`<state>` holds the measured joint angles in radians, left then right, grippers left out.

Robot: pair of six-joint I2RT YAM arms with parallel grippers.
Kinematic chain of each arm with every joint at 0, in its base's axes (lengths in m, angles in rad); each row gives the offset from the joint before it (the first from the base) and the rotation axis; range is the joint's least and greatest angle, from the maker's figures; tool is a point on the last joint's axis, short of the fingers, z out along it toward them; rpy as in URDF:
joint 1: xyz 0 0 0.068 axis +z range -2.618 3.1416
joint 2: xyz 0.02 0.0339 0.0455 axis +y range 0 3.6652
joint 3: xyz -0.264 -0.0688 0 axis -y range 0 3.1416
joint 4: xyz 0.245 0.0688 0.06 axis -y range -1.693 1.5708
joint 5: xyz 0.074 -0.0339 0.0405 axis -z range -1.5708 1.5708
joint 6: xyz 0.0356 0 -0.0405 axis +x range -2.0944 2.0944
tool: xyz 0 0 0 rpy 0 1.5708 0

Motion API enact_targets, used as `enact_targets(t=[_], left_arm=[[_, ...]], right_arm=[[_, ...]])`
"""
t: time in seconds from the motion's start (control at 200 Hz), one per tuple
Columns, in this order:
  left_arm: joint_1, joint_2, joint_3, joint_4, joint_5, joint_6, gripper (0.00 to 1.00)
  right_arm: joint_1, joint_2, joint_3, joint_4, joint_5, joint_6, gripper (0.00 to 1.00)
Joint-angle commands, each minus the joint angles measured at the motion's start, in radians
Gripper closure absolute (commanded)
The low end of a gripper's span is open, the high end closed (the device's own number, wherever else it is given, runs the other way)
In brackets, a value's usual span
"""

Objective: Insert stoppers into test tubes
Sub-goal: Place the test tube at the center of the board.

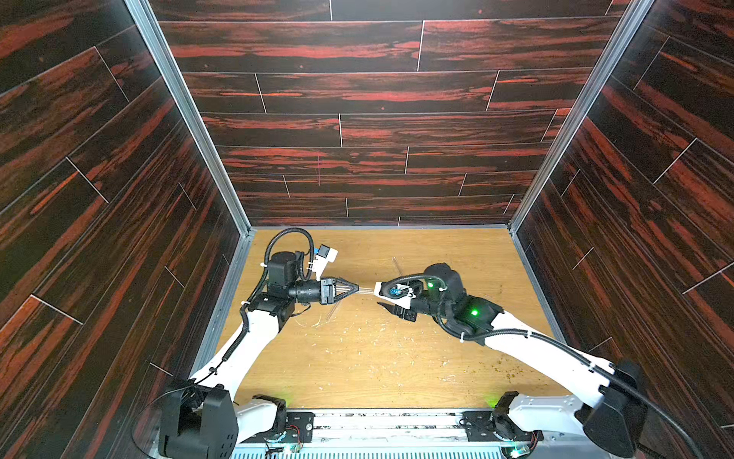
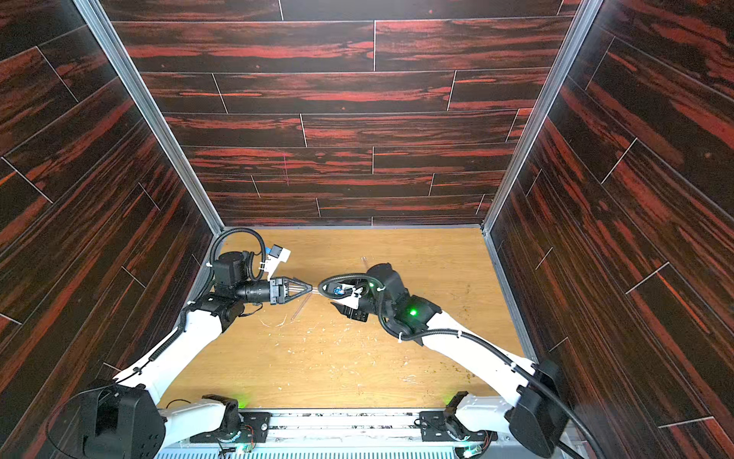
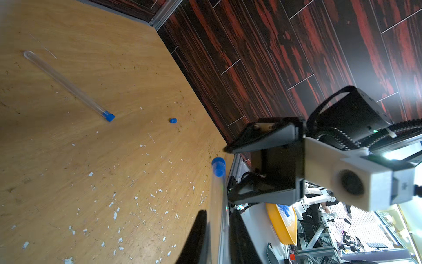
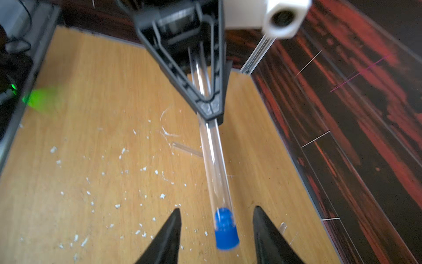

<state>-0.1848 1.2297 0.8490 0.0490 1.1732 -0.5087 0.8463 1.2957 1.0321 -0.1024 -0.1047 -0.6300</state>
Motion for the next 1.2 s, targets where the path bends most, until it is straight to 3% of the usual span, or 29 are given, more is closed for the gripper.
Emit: enact_targets(t=[0.0,0.551,0.611,0.777,0.967,1.067,1.198], left_arm=[[-0.010,-0.011,0.027,-0.021,0.022,0.050,0.95],[-0.021,0.000,0.040,-0.057,0.017,0.082,0.93],[-0.021,-0.001,0.052,-0.079,0.018,0.086,0.86],[-0.020,0.000,0.039,-0.074,-0.008,0.105,0.49],[0.025,-0.024,0.030,-0.078,-0.050,0.110,0.21],[0.066,-0.042,0.032,-0.069,-0.085,0.086,0.12],[0.129,-0.057,0.042,-0.072,-0.152,0.069,0.08]], right_arm=[[0.005,0.044,0.048,-0.019,-0.003,-0.040,0.52],[0.007,0.111,0.094,-0.050,-0.011,0.016,0.81],[0.007,0.108,0.092,-0.045,-0.011,0.028,0.83],[0.007,0.101,0.072,-0.026,0.001,0.040,0.85],[0.002,0.069,-0.005,0.004,0.005,0.098,0.86],[-0.007,0.042,-0.065,0.020,0.023,0.155,0.86],[-0.033,-0.006,-0.150,0.050,0.022,0.242,0.86]])
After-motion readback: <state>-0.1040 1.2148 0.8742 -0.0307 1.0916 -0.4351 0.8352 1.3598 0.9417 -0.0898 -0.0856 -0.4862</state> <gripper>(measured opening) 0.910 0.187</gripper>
